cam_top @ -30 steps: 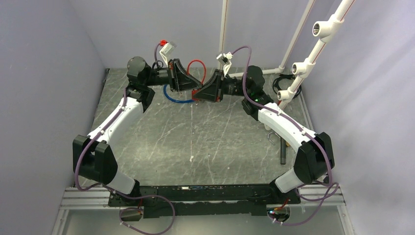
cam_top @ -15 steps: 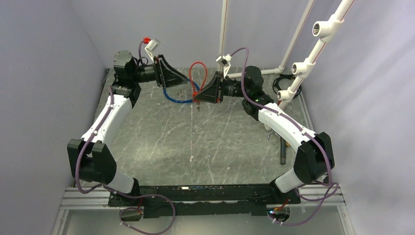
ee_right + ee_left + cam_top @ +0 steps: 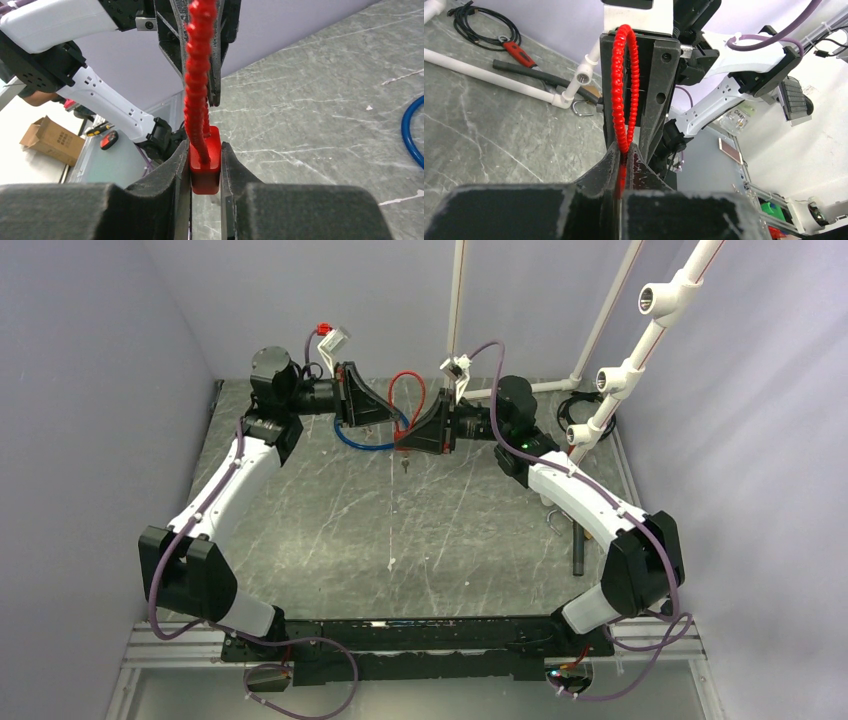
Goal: Lock with the key
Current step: Remove the key from the lock.
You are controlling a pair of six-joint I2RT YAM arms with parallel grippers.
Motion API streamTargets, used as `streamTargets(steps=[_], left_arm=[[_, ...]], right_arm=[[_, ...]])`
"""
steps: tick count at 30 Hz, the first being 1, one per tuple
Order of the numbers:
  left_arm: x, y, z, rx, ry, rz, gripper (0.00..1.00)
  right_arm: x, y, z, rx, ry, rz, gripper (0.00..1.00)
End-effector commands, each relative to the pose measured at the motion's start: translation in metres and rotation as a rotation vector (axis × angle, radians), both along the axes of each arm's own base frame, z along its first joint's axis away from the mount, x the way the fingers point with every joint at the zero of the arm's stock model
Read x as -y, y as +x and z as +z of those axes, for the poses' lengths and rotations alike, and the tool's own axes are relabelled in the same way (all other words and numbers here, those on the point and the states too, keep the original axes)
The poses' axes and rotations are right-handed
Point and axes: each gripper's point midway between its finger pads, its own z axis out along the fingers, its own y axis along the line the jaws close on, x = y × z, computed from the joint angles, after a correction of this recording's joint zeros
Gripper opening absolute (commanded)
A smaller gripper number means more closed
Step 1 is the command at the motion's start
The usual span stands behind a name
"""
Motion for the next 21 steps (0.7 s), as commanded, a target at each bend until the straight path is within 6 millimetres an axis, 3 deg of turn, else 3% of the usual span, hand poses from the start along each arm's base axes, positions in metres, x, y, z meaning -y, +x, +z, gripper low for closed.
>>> streamTargets(steps=[1,13,21], left_arm=[[0.002,-0.013,0.008,0.018,-0.006,-0.034,0.0],[0.015,-0.046,-0.045,-0.117,0.118,-0.127,0.0],[0.003,-0.008,-0.032,-0.212,0.044,-0.042,0.0]], right_arm=[[0.007,-0.007,0.032,0.14,0.05,-0.025,0.0],[0.012,0.009,0.05,0.211,0.085,-0.079,0.0],[0.012,0.018,0.043,0.225,0.074,-0.128,0.0]])
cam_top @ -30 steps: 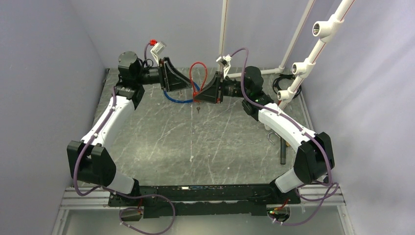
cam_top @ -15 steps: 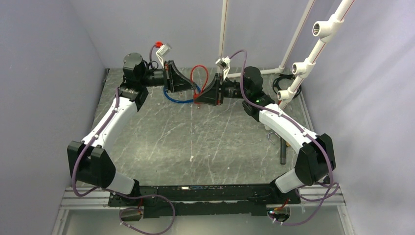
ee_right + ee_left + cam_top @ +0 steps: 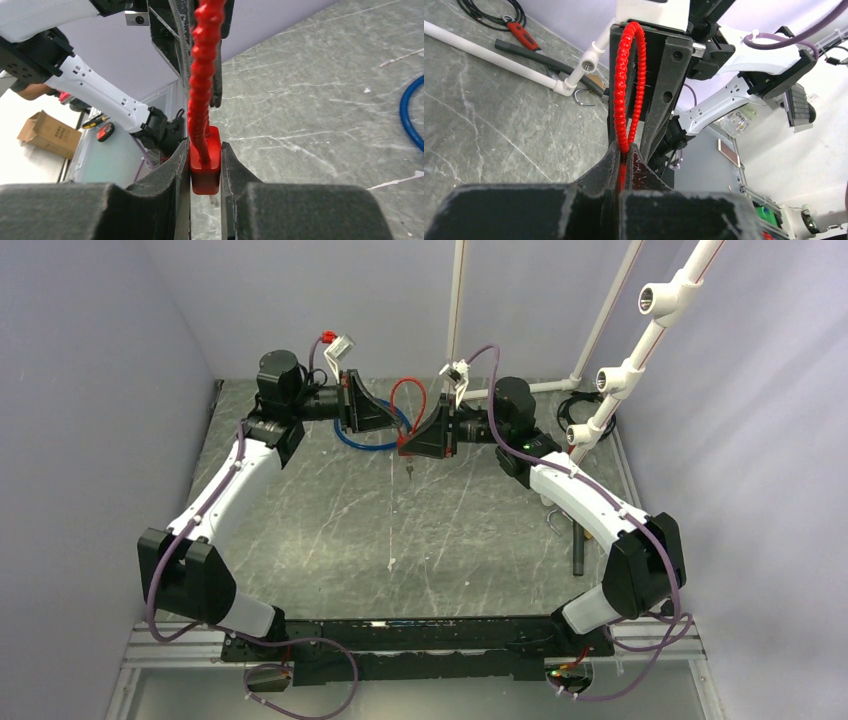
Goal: Lock with the key
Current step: Remove the key from the lock.
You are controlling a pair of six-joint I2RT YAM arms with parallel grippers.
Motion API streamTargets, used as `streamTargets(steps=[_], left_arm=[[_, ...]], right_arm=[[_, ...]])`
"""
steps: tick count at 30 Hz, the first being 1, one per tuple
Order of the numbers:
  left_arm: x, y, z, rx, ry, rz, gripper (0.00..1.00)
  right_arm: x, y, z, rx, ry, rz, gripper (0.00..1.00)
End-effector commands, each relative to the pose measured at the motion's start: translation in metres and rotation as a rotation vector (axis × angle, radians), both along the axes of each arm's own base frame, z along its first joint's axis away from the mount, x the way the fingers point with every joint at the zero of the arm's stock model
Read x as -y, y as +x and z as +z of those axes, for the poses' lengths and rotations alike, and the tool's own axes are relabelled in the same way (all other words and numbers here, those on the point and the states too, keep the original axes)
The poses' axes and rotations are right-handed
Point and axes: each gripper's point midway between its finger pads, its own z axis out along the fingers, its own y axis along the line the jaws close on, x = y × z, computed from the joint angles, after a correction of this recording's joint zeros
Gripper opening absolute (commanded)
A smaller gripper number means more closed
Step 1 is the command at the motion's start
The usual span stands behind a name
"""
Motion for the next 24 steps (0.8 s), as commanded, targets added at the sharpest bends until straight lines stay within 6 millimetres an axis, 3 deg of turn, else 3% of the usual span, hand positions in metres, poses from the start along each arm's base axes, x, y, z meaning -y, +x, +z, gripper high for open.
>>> streamTargets(steps=[1,2,3,6,7,10,12,18,24], left_arm=[[-0.001,-0.002,-0.011,-0.168,-0.026,-0.064,0.0],[-0.001,-0.002,-0.009,-0.159,-0.037,-0.067,0.02],[-0.003,-0.001,-0.007,-0.143,-0.043,-0.056,0.21],[-0.027,0.021,0.011,-0.039,-0.102,0.138,0.56],[-0.039,0.03,0.017,-0.001,-0.117,0.206,0.63],[-0.067,0.053,0.019,0.06,-0.099,0.368,0.63],[-0.07,0.055,0.014,0.068,-0.102,0.373,0.62],[-0.025,0.024,-0.016,-0.057,-0.14,0.157,0.56],[-0.01,0.014,-0.021,-0.092,-0.153,0.079,0.52]], right_arm=[[0.007,0.023,0.057,0.243,0.126,-0.136,0.0],[0.007,0.026,0.057,0.233,0.124,-0.151,0.0],[0.007,0.029,0.056,0.214,0.121,-0.172,0.0],[0.011,0.046,0.047,0.117,0.115,-0.276,0.0],[0.013,0.051,0.043,0.078,0.112,-0.311,0.0],[0.017,0.063,0.033,-0.045,0.127,-0.4,0.0],[0.018,0.068,0.03,-0.117,0.151,-0.436,0.0],[0.012,0.068,0.043,-0.192,0.25,-0.4,0.0],[0.011,0.063,0.046,-0.201,0.289,-0.365,0.0]])
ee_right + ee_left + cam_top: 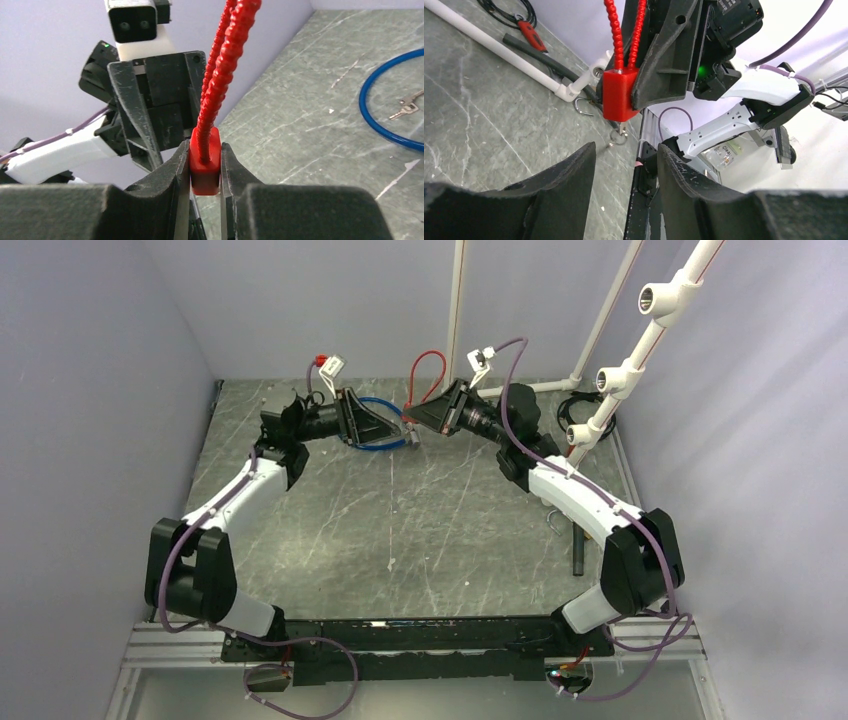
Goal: Lock with the key
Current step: Remove the key from the lock.
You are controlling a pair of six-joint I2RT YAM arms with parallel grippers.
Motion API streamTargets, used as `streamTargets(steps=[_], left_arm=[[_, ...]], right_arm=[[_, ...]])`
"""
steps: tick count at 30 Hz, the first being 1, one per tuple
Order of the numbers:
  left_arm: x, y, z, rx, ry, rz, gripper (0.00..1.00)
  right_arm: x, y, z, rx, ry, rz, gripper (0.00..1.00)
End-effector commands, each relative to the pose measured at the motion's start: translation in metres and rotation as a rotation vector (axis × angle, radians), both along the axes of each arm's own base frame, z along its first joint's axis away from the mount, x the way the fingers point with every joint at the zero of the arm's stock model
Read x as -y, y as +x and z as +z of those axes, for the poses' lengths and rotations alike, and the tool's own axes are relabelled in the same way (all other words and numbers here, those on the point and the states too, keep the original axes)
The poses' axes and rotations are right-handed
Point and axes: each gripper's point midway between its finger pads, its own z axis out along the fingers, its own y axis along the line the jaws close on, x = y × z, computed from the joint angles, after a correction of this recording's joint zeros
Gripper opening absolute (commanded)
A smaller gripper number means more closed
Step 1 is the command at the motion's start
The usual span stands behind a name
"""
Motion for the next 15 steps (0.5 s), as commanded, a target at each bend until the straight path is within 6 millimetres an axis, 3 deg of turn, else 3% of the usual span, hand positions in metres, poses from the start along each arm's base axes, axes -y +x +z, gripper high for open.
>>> streamTargets(steps=[1,15], left_arm=[[0.003,-0.007,0.018,0.071,-0.049,-0.052,0.5],[0.021,-0.011,0.018,0.055,-0.069,-0.103,0.3]], right_arm=[[0.002,-0.006,0.033,0.075,0.114,0.019,0.0],[-0.003,-0.013,0.035,0.107,0.134,0.078,0.0]])
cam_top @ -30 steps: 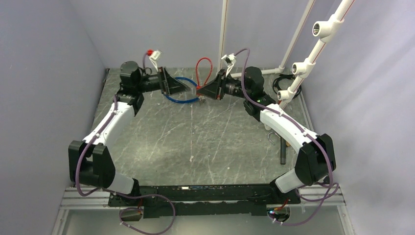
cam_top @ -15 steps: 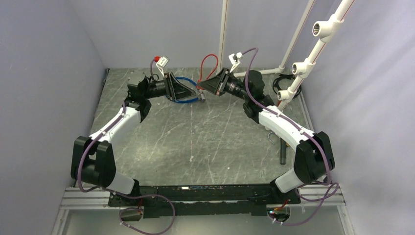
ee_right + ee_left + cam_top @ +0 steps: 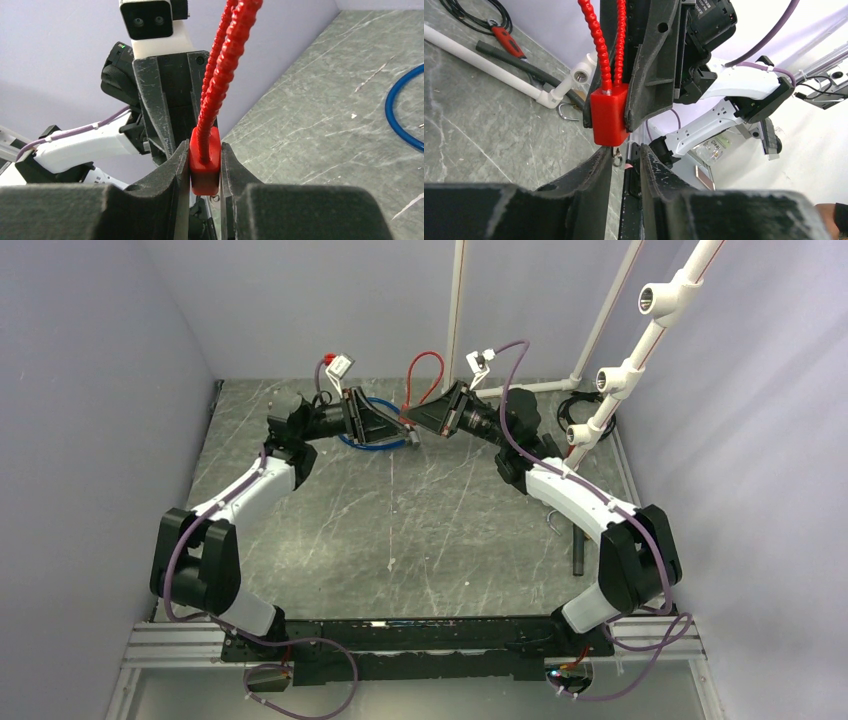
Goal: Lock with the key
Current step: Remove the key from the lock.
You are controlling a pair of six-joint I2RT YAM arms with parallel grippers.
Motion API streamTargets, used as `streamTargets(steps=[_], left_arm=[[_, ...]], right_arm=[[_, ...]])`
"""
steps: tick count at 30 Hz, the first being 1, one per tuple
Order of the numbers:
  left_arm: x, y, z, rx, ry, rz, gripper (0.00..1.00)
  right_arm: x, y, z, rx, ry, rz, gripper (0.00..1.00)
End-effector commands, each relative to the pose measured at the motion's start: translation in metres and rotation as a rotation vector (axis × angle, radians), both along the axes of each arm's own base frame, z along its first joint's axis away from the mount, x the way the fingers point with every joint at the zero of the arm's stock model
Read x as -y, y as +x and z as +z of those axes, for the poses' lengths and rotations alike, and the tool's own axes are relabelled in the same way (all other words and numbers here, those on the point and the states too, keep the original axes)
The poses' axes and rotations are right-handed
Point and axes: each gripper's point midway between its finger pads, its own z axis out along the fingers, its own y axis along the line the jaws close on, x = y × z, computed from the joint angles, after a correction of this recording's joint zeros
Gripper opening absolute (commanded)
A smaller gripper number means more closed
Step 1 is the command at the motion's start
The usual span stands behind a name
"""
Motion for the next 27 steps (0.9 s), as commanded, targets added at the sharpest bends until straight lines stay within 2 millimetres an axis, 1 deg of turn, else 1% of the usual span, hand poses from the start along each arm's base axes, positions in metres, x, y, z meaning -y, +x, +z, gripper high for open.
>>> streamTargets(steps=[1,3,6,8,10,13,15,16,17,18,20,22,27], left_arm=[[0.004,-0.002,0.01,0.034,-0.016,-0.019,0.28],[0.005,-0.001,0.008,0.015,-0.017,-0.013,0.24],[0.006,0.0,0.009,0.004,-0.017,-0.009,0.11],[0.006,0.001,0.01,-0.004,-0.018,-0.005,0.06],[0.007,0.002,0.01,-0.014,-0.02,-0.001,0.05],[0.007,0.003,0.011,-0.023,-0.024,0.001,0.08],[0.007,0.003,0.012,-0.028,-0.027,0.001,0.11],[0.007,0.003,0.012,-0.028,-0.028,0.001,0.11],[0.008,0.003,0.013,-0.027,-0.028,0.001,0.07],[0.008,0.003,0.013,-0.032,-0.028,-0.001,0.01],[0.008,0.003,0.012,-0.054,-0.023,-0.004,0.0],[0.007,0.0,0.013,-0.079,-0.014,-0.017,0.0],[0.007,-0.004,0.008,-0.164,0.032,-0.047,0.0]], right_arm=[[0.001,-0.004,0.027,0.095,0.061,0.02,0.0],[0.0,-0.005,0.028,0.109,0.062,0.026,0.0],[0.0,-0.004,0.027,0.12,0.054,0.023,0.0],[0.001,-0.004,0.027,0.133,0.045,0.022,0.0],[0.001,-0.005,0.027,0.139,0.04,0.022,0.0],[0.001,-0.006,0.025,0.145,0.034,0.025,0.0],[0.001,-0.006,0.024,0.144,0.034,0.026,0.0],[0.001,-0.006,0.024,0.145,0.035,0.024,0.0],[0.001,-0.006,0.024,0.146,0.034,0.024,0.0],[0.001,-0.006,0.024,0.148,0.032,0.025,0.0],[0.0,-0.006,0.024,0.166,0.017,0.029,0.0],[0.001,-0.004,0.02,0.203,-0.034,0.024,0.0],[0.005,-0.002,0.015,0.348,-0.156,-0.003,0.0]])
